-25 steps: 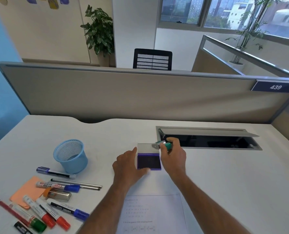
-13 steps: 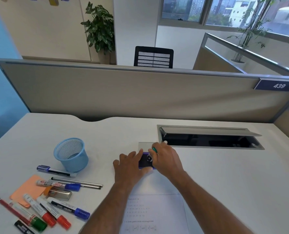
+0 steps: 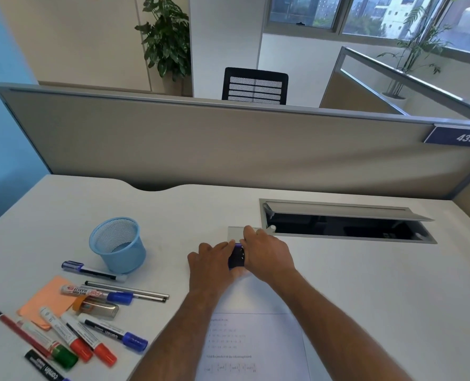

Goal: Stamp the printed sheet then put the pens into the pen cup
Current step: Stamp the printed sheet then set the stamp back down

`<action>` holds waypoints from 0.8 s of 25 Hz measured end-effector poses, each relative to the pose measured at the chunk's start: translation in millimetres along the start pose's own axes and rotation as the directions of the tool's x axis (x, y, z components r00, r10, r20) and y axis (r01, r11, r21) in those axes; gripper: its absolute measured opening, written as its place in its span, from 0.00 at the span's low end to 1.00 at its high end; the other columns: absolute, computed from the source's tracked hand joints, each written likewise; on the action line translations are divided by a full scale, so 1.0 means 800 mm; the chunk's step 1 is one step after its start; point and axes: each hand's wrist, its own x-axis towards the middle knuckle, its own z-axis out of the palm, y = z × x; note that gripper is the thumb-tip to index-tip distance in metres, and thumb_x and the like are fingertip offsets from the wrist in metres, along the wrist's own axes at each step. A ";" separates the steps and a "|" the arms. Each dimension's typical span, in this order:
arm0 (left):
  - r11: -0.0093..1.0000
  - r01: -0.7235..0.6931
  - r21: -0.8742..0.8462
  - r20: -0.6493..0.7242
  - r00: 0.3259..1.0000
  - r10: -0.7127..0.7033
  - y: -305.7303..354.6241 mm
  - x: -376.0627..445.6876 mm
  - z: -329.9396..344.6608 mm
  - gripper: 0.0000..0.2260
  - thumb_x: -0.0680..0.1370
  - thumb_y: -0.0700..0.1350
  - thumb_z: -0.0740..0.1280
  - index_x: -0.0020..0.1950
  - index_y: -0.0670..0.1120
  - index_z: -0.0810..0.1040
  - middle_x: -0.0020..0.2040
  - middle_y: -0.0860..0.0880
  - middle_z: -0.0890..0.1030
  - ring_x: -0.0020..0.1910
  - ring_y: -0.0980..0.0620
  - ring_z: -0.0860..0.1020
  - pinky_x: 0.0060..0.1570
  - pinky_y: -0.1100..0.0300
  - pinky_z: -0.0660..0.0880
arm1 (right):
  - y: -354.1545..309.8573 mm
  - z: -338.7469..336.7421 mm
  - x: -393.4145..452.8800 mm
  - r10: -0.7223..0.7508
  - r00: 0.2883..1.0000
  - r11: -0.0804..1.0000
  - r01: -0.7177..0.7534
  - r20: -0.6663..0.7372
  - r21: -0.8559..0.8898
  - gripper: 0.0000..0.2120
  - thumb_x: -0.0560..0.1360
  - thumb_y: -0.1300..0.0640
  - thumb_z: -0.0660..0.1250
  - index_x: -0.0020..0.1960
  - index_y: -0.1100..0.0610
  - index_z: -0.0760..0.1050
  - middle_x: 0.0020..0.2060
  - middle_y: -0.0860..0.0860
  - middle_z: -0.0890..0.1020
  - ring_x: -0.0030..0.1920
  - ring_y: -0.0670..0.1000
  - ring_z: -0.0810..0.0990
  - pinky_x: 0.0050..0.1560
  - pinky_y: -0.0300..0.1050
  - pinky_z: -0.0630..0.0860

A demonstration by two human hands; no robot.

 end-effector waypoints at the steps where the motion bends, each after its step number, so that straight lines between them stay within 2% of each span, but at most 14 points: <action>1: 1.000 -0.001 0.004 -0.001 1.000 0.001 0.000 0.000 0.001 0.28 0.69 0.73 0.59 0.63 0.59 0.70 0.59 0.60 0.79 0.56 0.47 0.72 0.47 0.51 0.65 | -0.001 0.001 0.004 -0.001 1.000 1.000 0.001 0.007 -0.013 0.15 0.72 0.48 0.68 0.48 0.50 0.62 0.40 0.52 0.78 0.32 0.52 0.75 0.31 0.44 0.73; 6: 0.999 -0.019 0.036 -0.024 1.000 0.020 -0.003 0.001 0.006 0.30 0.70 0.73 0.59 0.66 0.59 0.69 0.63 0.59 0.78 0.60 0.47 0.72 0.51 0.50 0.66 | -0.004 0.007 0.014 -0.009 1.000 0.999 0.009 -0.005 -0.032 0.16 0.71 0.49 0.69 0.50 0.51 0.64 0.38 0.52 0.78 0.31 0.51 0.73 0.30 0.44 0.72; 11: 0.999 -0.030 0.029 -0.045 0.999 0.031 -0.007 0.000 0.012 0.29 0.72 0.69 0.61 0.69 0.60 0.66 0.64 0.61 0.76 0.59 0.47 0.71 0.51 0.50 0.64 | 0.005 0.016 -0.002 -0.008 0.999 1.000 0.009 -0.053 0.008 0.21 0.72 0.49 0.68 0.43 0.47 0.53 0.37 0.51 0.76 0.28 0.52 0.71 0.27 0.42 0.67; 17: 0.999 -0.033 0.033 -0.061 0.998 0.035 -0.008 0.000 0.016 0.29 0.73 0.69 0.61 0.70 0.59 0.65 0.65 0.61 0.76 0.60 0.47 0.71 0.52 0.49 0.65 | 0.006 0.015 -0.009 -0.004 0.998 1.000 0.004 -0.055 0.007 0.23 0.72 0.48 0.69 0.44 0.46 0.52 0.34 0.48 0.70 0.29 0.51 0.71 0.28 0.42 0.66; 20: 0.999 -0.032 0.023 -0.044 0.998 0.033 -0.009 0.000 0.017 0.30 0.72 0.70 0.61 0.71 0.59 0.65 0.66 0.60 0.75 0.60 0.47 0.70 0.53 0.49 0.64 | 0.005 0.012 -0.002 -0.010 0.999 1.000 0.011 -0.041 0.023 0.21 0.73 0.47 0.68 0.44 0.47 0.53 0.36 0.50 0.75 0.29 0.52 0.71 0.28 0.41 0.66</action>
